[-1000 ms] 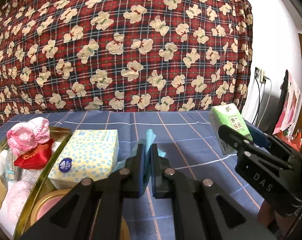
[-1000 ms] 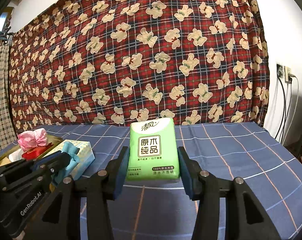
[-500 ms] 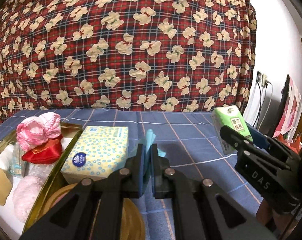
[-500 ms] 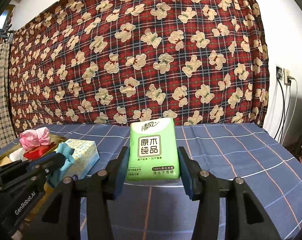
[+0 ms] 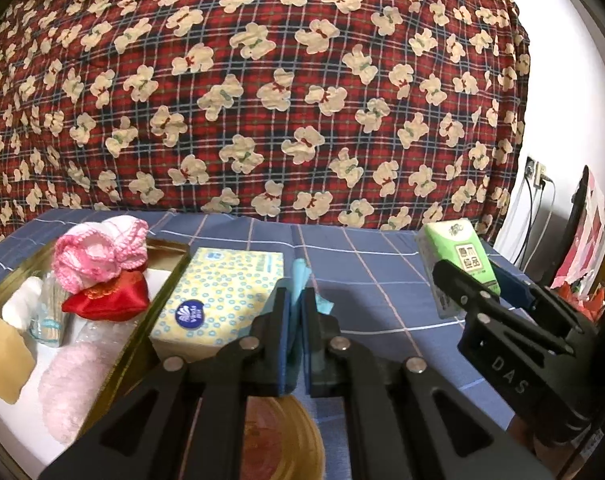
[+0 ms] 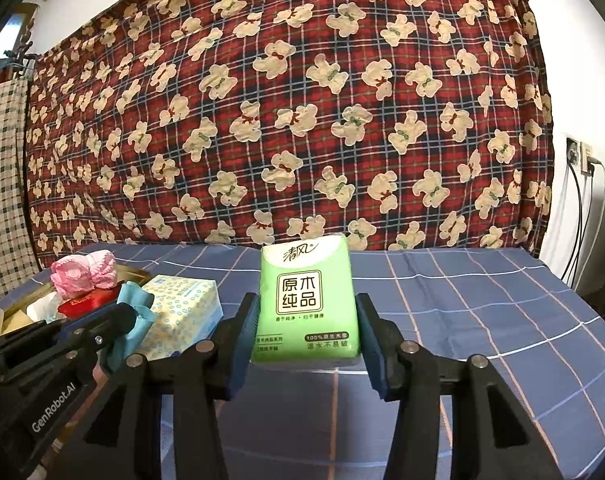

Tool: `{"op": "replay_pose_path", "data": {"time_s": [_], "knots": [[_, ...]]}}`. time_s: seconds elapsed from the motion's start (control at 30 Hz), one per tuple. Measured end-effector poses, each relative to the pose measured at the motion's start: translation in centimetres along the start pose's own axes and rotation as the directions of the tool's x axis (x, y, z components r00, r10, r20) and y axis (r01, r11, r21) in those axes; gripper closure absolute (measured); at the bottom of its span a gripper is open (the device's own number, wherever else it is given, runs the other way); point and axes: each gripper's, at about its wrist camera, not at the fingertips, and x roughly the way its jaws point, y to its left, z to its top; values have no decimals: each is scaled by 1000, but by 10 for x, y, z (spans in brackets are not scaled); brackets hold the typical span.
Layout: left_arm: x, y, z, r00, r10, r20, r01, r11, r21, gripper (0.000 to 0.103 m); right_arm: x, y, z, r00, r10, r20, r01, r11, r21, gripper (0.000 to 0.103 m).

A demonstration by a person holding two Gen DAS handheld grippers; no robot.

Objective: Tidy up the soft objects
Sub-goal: 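Carry the teal cloth and green tissue pack over the gold tin tray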

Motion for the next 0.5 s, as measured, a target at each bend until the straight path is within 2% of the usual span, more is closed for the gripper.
{"op": "replay_pose_path", "data": {"time_s": [0.27, 0.5], "knots": [[13, 18, 4, 998, 16, -54, -17, 999, -36, 100, 19, 11, 3, 998, 27, -51, -25, 999, 29, 52], [12, 25, 4, 999, 19, -49, -20, 999, -36, 100, 32, 20, 4, 996, 40, -75, -36, 998, 45, 52]]}}
